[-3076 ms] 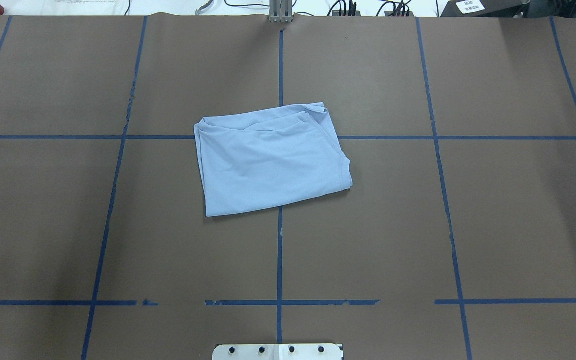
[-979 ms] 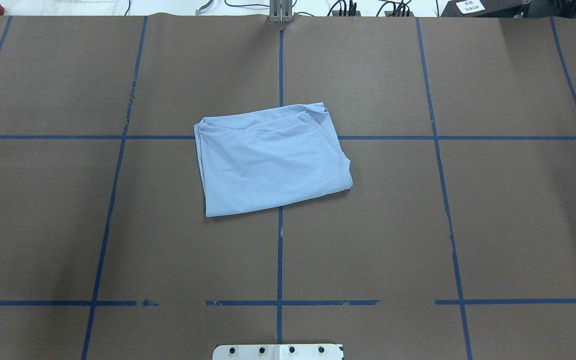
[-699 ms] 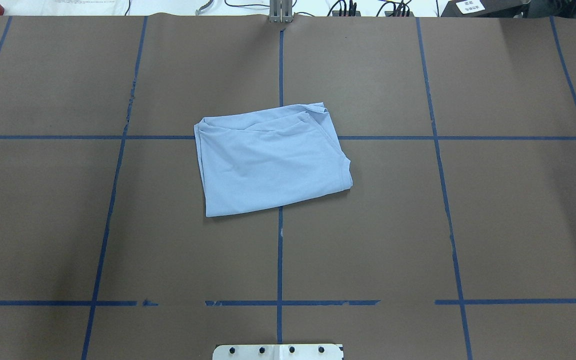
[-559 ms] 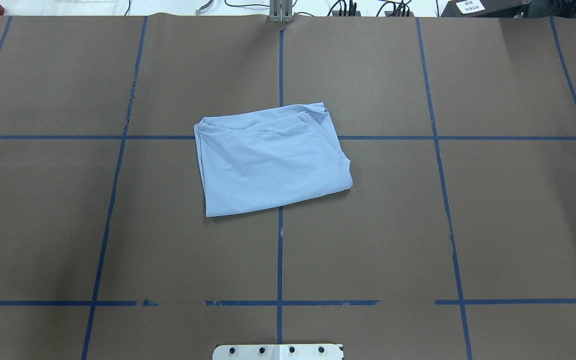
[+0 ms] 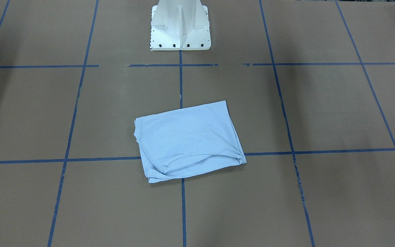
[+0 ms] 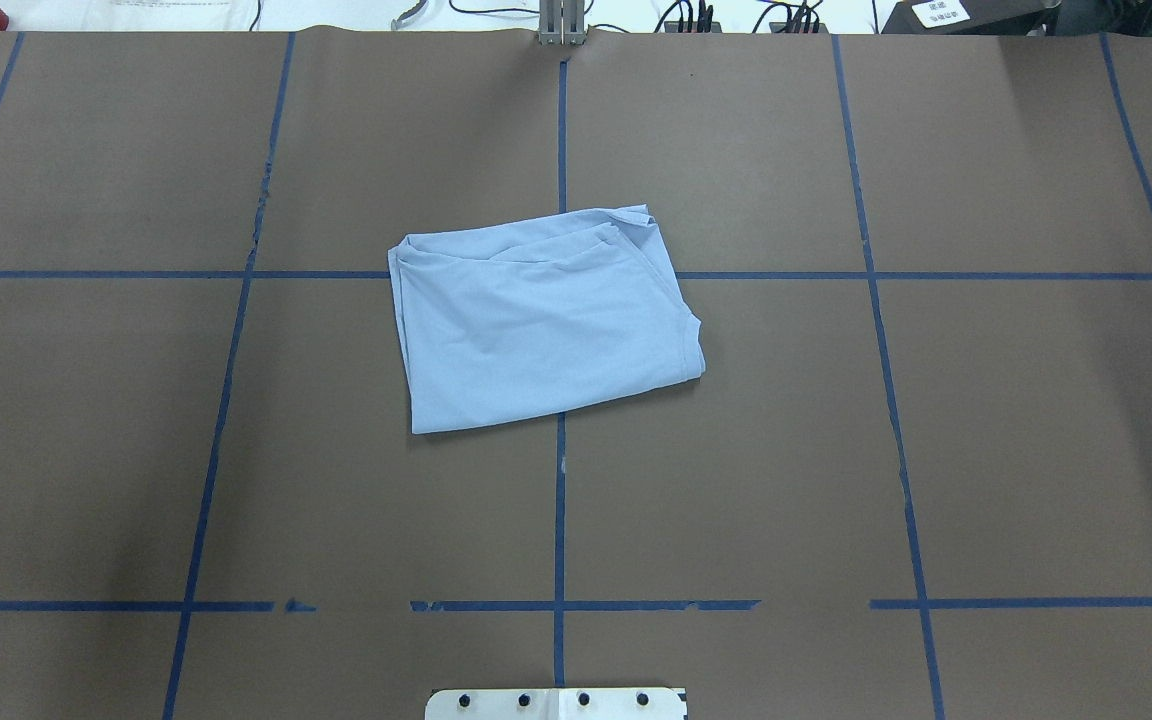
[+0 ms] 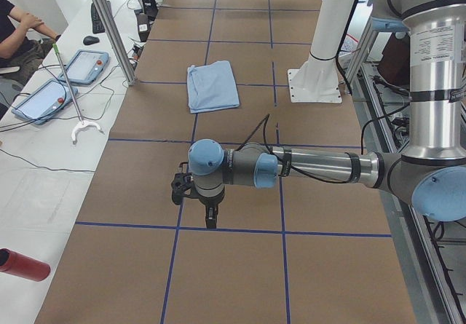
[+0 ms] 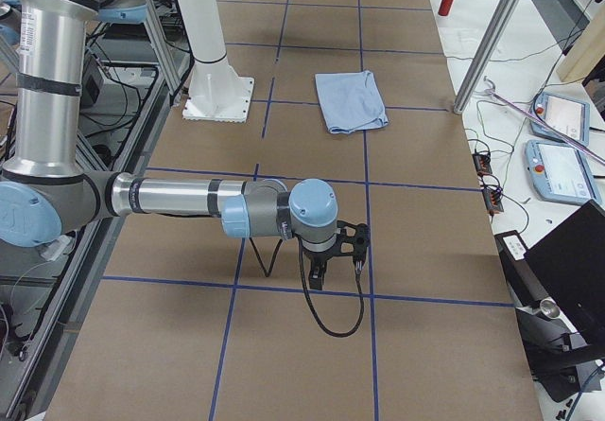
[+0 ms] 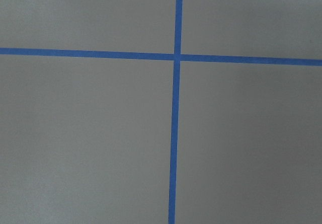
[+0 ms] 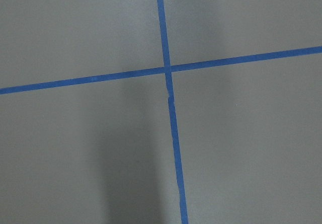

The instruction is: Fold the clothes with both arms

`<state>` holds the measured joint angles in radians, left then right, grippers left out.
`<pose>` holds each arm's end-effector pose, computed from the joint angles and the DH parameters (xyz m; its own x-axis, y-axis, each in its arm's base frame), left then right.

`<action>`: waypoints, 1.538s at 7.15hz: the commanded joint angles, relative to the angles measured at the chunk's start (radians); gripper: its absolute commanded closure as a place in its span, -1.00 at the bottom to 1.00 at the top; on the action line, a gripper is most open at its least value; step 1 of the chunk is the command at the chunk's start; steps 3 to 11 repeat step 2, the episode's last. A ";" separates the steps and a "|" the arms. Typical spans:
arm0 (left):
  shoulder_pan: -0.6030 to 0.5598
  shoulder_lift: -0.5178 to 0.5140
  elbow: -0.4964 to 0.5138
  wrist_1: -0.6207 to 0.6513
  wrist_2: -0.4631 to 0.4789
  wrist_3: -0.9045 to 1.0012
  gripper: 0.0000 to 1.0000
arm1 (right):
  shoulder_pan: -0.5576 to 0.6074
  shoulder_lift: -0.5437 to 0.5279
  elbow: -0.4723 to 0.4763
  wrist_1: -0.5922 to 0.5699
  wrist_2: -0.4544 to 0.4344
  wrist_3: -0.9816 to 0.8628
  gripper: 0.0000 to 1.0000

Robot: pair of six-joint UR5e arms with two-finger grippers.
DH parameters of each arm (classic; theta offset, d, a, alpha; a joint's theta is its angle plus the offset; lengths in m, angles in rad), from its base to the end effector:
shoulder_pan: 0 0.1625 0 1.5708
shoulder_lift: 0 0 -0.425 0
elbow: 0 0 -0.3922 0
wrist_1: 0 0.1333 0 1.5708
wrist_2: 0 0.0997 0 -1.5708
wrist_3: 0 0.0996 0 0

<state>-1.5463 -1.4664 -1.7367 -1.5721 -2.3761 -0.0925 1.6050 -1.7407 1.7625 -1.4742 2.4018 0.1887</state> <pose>-0.0504 -0.4524 0.6237 0.6909 -0.0302 -0.7223 0.0395 0.9992 -0.0040 0.0743 -0.4249 0.6277 0.6583 0.1232 0.7426 -0.1603 0.9868 -0.0216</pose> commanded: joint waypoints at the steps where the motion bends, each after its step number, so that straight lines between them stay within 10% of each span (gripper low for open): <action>1: 0.000 0.000 0.002 0.000 0.000 0.001 -1.00 | -0.002 -0.003 0.000 -0.003 -0.003 -0.008 -1.00; 11: 0.000 0.000 0.000 0.000 0.000 0.001 -1.00 | 0.000 -0.003 0.000 -0.003 -0.003 -0.008 -1.00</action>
